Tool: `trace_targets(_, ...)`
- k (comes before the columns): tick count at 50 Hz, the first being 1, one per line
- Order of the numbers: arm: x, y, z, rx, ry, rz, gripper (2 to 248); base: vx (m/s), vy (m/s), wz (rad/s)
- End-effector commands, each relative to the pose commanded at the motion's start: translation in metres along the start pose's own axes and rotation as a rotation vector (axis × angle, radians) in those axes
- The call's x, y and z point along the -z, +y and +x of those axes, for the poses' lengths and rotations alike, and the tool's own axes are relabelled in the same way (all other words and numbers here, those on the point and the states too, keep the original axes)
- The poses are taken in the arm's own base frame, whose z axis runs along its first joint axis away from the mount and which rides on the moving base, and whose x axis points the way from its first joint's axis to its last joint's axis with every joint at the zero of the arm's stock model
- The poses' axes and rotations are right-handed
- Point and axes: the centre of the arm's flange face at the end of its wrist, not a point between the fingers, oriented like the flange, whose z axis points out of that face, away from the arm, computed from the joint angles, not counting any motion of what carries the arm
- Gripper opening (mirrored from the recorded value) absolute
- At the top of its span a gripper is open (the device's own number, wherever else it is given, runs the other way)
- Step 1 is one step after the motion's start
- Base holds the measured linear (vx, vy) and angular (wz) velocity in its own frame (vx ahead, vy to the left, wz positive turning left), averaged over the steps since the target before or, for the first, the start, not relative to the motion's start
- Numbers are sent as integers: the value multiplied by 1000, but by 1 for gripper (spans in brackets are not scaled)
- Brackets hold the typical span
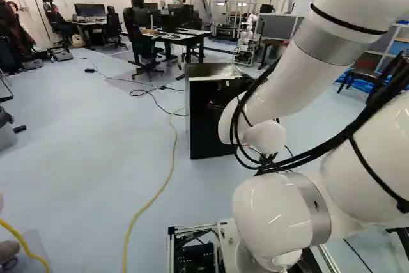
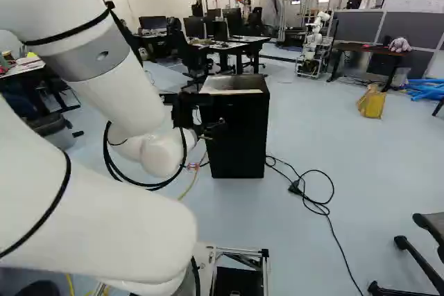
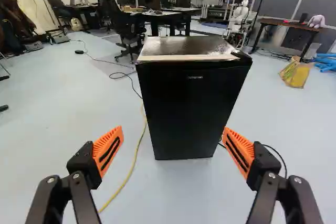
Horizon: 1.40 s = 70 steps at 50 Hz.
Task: Grab a drink from the fridge
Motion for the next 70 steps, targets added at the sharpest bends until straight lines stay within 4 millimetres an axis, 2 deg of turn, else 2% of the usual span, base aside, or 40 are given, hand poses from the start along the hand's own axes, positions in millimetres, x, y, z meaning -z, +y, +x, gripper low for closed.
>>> trace_targets(70, 0, 0, 0, 0, 0, 0, 247, 53, 63, -12)
